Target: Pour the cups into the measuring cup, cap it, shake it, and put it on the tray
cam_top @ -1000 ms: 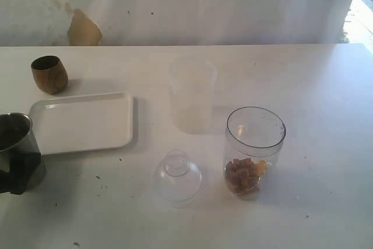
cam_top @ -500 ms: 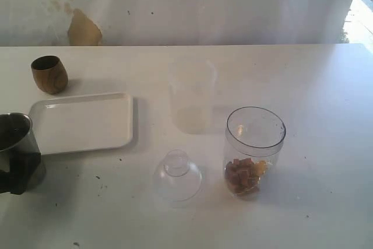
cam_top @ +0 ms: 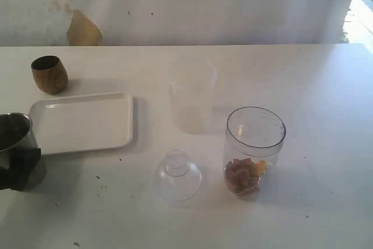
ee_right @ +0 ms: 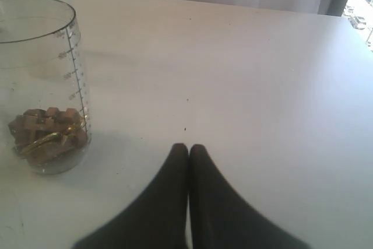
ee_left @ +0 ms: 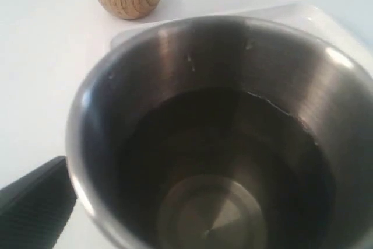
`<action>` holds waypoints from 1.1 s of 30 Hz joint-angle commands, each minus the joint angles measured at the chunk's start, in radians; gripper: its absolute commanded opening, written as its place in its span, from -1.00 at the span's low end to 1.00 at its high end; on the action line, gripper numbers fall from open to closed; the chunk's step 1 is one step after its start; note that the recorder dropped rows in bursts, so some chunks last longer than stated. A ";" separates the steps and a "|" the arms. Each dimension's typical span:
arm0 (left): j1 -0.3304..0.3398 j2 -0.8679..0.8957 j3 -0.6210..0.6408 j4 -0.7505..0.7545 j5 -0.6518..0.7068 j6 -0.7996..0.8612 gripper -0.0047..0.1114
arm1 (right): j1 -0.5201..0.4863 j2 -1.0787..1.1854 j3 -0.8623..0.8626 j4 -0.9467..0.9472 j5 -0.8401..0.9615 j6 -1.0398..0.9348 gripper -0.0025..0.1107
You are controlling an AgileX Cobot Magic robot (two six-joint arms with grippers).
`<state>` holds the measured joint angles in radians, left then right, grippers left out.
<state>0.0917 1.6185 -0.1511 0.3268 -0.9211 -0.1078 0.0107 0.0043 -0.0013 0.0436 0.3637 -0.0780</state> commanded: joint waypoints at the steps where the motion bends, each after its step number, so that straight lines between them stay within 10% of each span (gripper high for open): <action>1: -0.003 -0.001 -0.002 -0.005 -0.039 -0.030 0.88 | 0.000 -0.004 0.001 -0.002 -0.013 0.003 -0.96; 33: -0.003 0.208 -0.002 -0.070 -0.300 0.108 0.88 | 0.000 -0.004 0.001 -0.002 -0.013 0.003 -0.96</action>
<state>0.0917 1.8239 -0.1532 0.2889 -1.2050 0.0000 0.0107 0.0043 -0.0013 0.0436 0.3637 -0.0780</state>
